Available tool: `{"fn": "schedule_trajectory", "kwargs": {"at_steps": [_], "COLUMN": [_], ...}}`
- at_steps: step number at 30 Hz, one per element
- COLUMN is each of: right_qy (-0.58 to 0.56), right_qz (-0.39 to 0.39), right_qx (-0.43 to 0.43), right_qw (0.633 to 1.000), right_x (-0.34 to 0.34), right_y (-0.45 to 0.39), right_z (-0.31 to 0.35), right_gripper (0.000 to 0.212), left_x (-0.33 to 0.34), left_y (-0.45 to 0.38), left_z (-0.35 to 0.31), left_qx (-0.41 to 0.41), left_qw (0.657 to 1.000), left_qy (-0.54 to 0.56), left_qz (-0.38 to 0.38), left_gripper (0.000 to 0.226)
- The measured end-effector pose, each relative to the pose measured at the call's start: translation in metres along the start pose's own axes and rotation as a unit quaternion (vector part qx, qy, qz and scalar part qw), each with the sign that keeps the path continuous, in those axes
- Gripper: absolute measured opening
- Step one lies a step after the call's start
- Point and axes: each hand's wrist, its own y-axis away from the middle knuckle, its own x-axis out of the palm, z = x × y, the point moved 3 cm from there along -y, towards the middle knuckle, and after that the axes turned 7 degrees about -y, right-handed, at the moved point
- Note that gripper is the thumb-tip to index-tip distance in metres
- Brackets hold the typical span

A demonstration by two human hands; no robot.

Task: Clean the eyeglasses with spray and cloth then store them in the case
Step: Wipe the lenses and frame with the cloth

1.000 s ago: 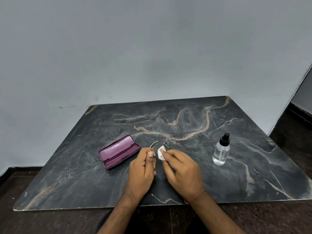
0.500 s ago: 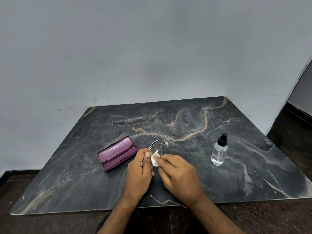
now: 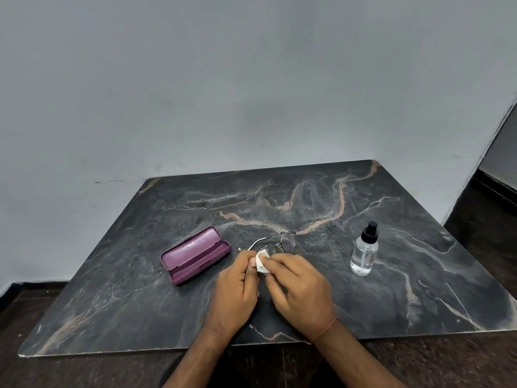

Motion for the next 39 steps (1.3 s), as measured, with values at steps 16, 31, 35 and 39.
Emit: {"fn": "schedule_trajectory", "kwargs": {"at_steps": [16,31,35,39], "right_qy": [0.007,0.033,0.021,-0.021], "right_qz": [-0.031,-0.03,-0.009,0.023], "right_qx": [0.046,0.08,0.066,0.012], "right_qw": [0.998,0.996,0.998,0.999], "right_x": [-0.004,-0.002,0.0,0.002], "right_y": [-0.002,-0.004,-0.003,-0.003], "right_z": [-0.003,-0.009,-0.007,-0.001], "right_gripper": [0.032,0.032,0.03,0.026], "left_x": [0.001,-0.001,-0.002,-0.004], "left_y": [0.001,0.0,0.0,-0.001], "left_z": [-0.003,-0.001,-0.001,0.003], "left_qx": [0.005,-0.003,-0.006,-0.017], "left_qw": [1.0,1.0,0.999,0.998], "left_qy": [-0.017,0.005,0.008,0.007], "left_qz": [0.016,-0.026,-0.031,-0.056], "left_gripper": [0.024,0.029,0.029,0.027]}}
